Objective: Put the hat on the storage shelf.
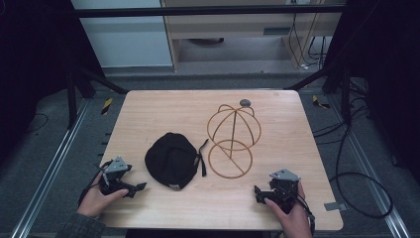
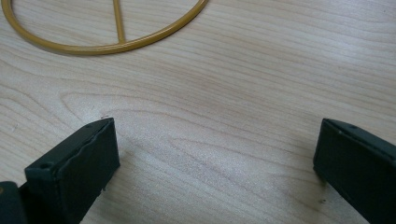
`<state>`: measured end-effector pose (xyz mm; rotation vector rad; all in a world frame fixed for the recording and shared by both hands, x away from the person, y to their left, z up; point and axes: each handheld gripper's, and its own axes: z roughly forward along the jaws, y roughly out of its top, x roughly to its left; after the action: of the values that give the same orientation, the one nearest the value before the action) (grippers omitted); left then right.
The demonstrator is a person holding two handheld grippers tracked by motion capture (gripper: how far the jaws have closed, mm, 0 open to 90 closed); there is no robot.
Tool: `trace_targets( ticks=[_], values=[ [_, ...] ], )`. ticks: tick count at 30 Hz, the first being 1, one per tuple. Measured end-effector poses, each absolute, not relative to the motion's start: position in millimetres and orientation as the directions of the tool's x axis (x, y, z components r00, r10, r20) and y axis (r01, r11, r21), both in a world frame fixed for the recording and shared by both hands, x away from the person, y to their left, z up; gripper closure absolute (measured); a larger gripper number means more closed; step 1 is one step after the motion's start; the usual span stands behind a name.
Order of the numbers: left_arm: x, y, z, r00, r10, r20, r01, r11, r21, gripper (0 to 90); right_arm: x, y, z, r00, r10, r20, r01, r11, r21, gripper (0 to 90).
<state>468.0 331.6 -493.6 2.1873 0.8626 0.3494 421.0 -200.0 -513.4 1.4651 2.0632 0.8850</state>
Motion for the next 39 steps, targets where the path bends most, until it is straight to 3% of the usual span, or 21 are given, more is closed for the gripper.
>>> trace_targets(
  ticks=[5,28,34,39],
  values=[
    [466,325,-486,0.751,0.660,-0.035,0.458,-0.483,0.746,4.2,421,-200,-513,-0.327,0.945,0.002,0.652,0.224,0.724,0.4],
    [502,251,-413,0.824,0.560,0.085,0.391,-0.670,0.631,5.8,420,-200,-513,-0.326,0.945,0.004,0.653,0.222,0.724,0.4],
    [520,227,-393,0.841,0.535,0.081,0.372,-0.681,0.631,9.5,420,-199,-513,-0.326,0.945,0.005,0.653,0.221,0.724,0.4],
    [529,215,-391,0.849,0.520,0.095,0.366,-0.707,0.605,18.1,420,-200,-513,-0.328,0.945,0.000,0.651,0.226,0.725,0.3]
  ],
)
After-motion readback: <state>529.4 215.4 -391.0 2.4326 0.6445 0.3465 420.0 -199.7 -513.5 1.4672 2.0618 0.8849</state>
